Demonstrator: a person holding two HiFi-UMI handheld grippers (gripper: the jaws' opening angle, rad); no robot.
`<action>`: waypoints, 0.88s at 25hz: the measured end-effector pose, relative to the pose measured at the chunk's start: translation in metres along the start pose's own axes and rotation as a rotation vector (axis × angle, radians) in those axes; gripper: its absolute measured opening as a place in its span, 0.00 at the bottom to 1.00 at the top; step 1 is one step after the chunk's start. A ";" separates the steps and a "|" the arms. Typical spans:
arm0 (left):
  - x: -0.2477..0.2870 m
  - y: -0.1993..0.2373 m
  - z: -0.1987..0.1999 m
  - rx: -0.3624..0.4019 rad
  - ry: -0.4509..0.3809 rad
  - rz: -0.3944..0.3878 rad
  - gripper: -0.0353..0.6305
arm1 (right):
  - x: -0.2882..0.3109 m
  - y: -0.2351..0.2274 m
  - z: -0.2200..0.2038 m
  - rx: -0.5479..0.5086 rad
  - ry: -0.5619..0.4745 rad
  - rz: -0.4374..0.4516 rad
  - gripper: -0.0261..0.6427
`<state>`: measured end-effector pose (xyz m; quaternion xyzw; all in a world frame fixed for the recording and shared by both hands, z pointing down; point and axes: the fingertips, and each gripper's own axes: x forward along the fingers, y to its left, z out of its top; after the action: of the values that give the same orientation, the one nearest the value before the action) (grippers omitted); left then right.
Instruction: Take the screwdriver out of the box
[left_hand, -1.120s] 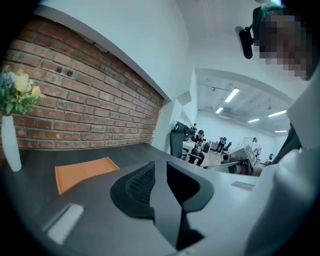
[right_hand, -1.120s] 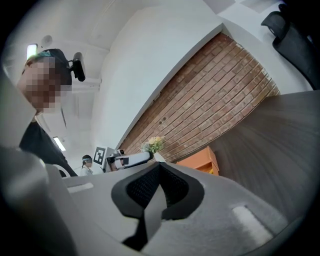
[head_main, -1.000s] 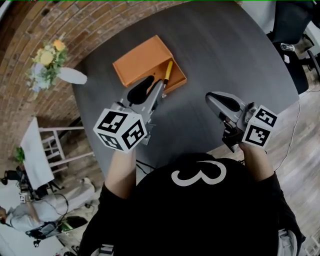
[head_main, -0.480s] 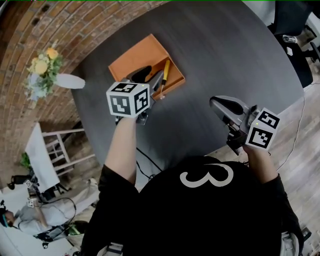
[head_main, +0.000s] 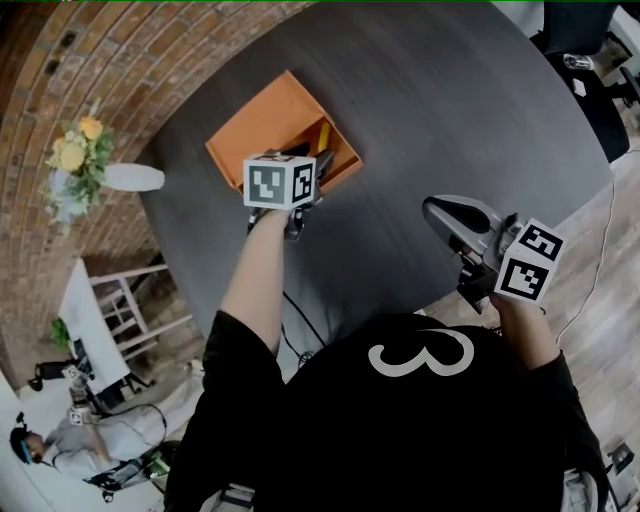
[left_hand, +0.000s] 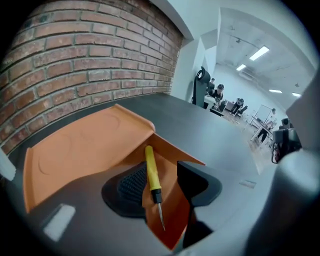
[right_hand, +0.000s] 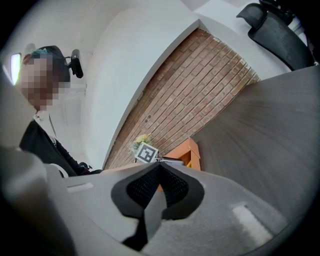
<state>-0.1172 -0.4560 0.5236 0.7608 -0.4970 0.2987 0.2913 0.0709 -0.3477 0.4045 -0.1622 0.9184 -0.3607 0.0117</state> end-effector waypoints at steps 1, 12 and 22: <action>0.005 0.001 -0.003 -0.002 0.014 0.005 0.37 | 0.000 -0.002 0.001 0.002 -0.001 -0.001 0.04; 0.031 0.015 -0.018 -0.009 0.096 0.041 0.33 | 0.002 -0.015 0.002 0.029 -0.016 -0.018 0.04; 0.035 0.018 -0.023 -0.030 0.124 0.065 0.21 | 0.003 -0.015 0.001 0.022 -0.010 -0.015 0.04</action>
<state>-0.1260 -0.4656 0.5670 0.7197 -0.5070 0.3472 0.3232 0.0725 -0.3591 0.4139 -0.1709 0.9131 -0.3699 0.0155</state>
